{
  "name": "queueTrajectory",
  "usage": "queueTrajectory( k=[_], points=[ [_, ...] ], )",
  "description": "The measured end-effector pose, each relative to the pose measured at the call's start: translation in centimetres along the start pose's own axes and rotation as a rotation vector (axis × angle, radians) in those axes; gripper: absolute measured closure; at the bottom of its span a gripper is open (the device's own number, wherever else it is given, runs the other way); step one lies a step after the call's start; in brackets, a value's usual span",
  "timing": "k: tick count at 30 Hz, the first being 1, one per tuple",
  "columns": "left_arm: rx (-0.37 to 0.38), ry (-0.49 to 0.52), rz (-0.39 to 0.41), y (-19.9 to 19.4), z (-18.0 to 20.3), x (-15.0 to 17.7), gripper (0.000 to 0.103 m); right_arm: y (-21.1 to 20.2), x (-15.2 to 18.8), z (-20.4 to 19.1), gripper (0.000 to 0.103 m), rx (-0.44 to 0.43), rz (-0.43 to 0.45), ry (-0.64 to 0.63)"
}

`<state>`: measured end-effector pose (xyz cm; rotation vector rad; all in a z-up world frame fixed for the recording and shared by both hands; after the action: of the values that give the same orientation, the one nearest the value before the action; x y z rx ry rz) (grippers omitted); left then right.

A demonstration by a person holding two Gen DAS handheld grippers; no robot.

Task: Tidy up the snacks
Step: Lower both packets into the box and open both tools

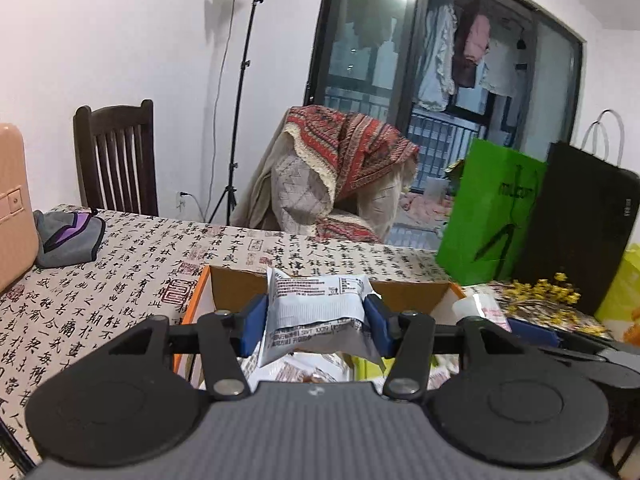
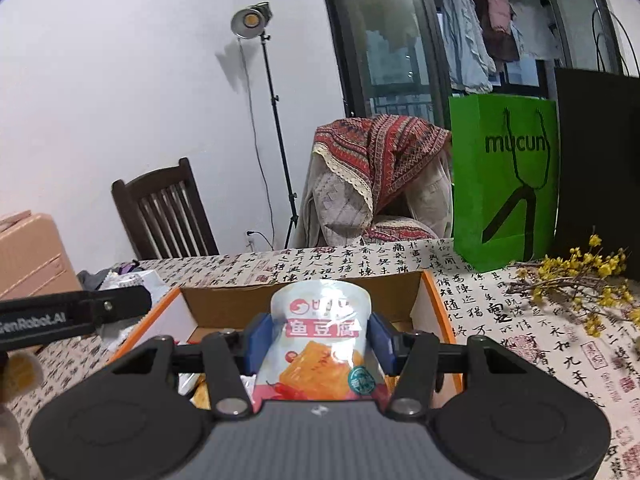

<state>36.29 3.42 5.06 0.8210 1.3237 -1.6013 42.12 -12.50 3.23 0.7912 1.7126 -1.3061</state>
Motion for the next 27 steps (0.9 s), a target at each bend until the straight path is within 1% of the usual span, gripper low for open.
queueTrajectory(
  k=[3,5,8,11,14,16,17,19,20,21,22,23,24,25,27],
  points=[
    [-0.018,-0.014,-0.011,1.7,-0.5,0.6,0.049,1.0,0.2,0.3,0.050,0.022,0.009,0.014],
    [-0.032,-0.001,-0.010,2.4,-0.9,1.3,0.049,1.4,0.7,0.5,0.050,0.031,0.022,0.006],
    [-0.051,0.043,-0.007,3.1,-1.1,2.0,0.049,2.0,1.4,0.8,0.050,0.022,0.026,0.000],
    [-0.049,0.037,-0.022,3.6,-1.5,2.5,0.049,2.4,2.0,1.0,0.050,0.028,0.030,-0.009],
    [-0.068,0.041,-0.021,3.5,-1.7,2.7,0.048,2.5,2.6,1.0,0.050,0.030,0.032,-0.019],
    [-0.066,0.036,-0.018,3.4,-1.8,2.7,0.046,2.6,2.7,1.1,0.049,0.029,0.031,-0.023],
    [-0.067,0.032,-0.014,3.2,-1.8,2.7,0.042,2.6,2.7,1.1,0.048,0.023,0.029,-0.020],
    [-0.063,0.025,0.003,2.8,-1.8,2.5,0.032,2.5,2.7,1.3,0.041,0.018,0.027,-0.012],
    [-0.060,0.019,0.011,2.6,-1.9,2.5,0.018,2.6,2.6,1.5,0.038,0.017,0.025,-0.005],
    [-0.064,0.015,0.024,2.4,-2.0,2.4,0.008,2.6,2.6,1.7,0.036,0.012,0.024,0.003],
    [-0.075,0.012,0.036,2.2,-2.1,2.2,0.003,2.5,2.6,1.8,0.033,0.005,0.021,0.011],
    [-0.083,0.008,0.049,2.0,-2.2,2.1,0.000,2.6,2.6,1.9,0.020,0.001,0.016,0.021],
    [-0.085,0.004,0.057,1.9,-2.2,2.0,0.000,2.6,2.6,2.0,0.002,0.001,0.010,0.027],
    [-0.078,0.004,0.055,1.9,-2.1,1.9,0.000,2.7,2.7,2.0,0.000,0.004,0.008,0.028],
    [-0.077,0.008,0.052,1.9,-1.9,1.9,0.000,2.8,2.7,2.0,0.000,0.012,0.002,0.024]
  ],
)
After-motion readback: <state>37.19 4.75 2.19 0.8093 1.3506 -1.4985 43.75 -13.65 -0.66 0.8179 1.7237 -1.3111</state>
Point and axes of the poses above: each gripper's, at about its wrist camera, not at the fingertips, and y roughly the way its jaws point, z to its right, x to its underside, the point moved 7 cm from there along y, roughly the way its jaws point, and after that the axes turned 10 degrees about x, right-handed, at the moved point
